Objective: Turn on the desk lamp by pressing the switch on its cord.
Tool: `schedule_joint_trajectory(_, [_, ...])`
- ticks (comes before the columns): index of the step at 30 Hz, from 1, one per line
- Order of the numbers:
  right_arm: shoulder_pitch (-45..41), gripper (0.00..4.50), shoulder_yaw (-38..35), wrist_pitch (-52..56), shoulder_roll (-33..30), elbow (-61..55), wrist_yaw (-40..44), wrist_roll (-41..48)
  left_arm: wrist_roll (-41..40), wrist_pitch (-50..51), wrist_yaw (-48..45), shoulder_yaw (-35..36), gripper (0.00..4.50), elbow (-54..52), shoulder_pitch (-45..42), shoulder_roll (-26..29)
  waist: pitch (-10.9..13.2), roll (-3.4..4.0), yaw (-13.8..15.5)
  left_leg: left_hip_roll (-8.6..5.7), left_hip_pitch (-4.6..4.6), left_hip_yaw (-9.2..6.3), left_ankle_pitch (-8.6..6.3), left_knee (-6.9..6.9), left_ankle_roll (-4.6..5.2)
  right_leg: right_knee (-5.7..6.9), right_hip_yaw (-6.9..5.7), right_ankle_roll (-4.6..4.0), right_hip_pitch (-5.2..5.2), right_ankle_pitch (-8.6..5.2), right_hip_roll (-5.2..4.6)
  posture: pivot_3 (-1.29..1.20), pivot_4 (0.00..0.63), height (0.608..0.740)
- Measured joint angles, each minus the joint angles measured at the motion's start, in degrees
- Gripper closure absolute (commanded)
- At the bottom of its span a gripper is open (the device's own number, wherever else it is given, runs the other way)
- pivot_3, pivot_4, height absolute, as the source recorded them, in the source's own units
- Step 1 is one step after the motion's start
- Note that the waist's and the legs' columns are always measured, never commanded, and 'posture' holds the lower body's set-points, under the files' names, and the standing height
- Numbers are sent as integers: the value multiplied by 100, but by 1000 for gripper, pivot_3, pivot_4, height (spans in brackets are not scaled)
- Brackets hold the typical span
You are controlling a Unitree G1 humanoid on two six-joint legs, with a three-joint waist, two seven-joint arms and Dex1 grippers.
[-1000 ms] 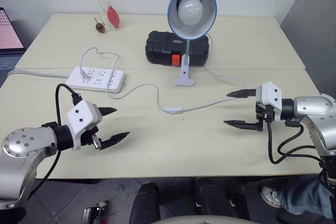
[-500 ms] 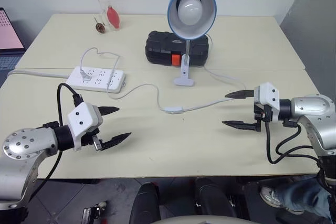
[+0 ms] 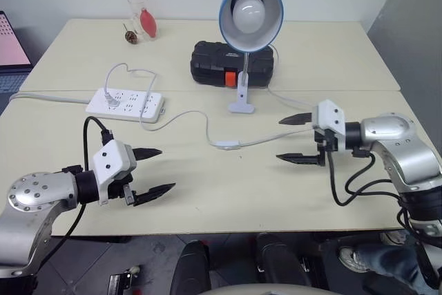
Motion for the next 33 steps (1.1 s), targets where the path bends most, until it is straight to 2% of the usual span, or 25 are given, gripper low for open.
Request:
schedule_joint_trajectory(6, [-671,1,819,231,755,757,-81,-518,44,-79,2,-167,90,12,-87,-5,0,0,5,0,-3,-1,0,-2,0,-1,-2,-2,-2,-1,0,0,150,740])
schedule_joint_trajectory(14, [-1206,1,1162,315,1497,1704,-254,-912,156,-193,1,-313,90,24,-71,-23,0,0,8,0,-6,-6,0,-3,0,0,-5,-4,-3,-1,0,0,150,740])
schedule_joint_trajectory(29, [-1510,1,1183,-212,2003,2880,-322,-1371,287,-361,-25,-389,90,103,-54,-41,0,0,5,1,-6,-8,0,-3,0,1,-6,-3,-3,-1,2,0,150,740])
schedule_joint_trajectory(33, [-1516,747,1184,-396,2075,3089,-316,-1515,306,-439,-24,-409,0,123,-54,-54,0,1,6,1,-6,-8,0,-3,0,2,-7,-3,-3,-1,2,0,150,740])
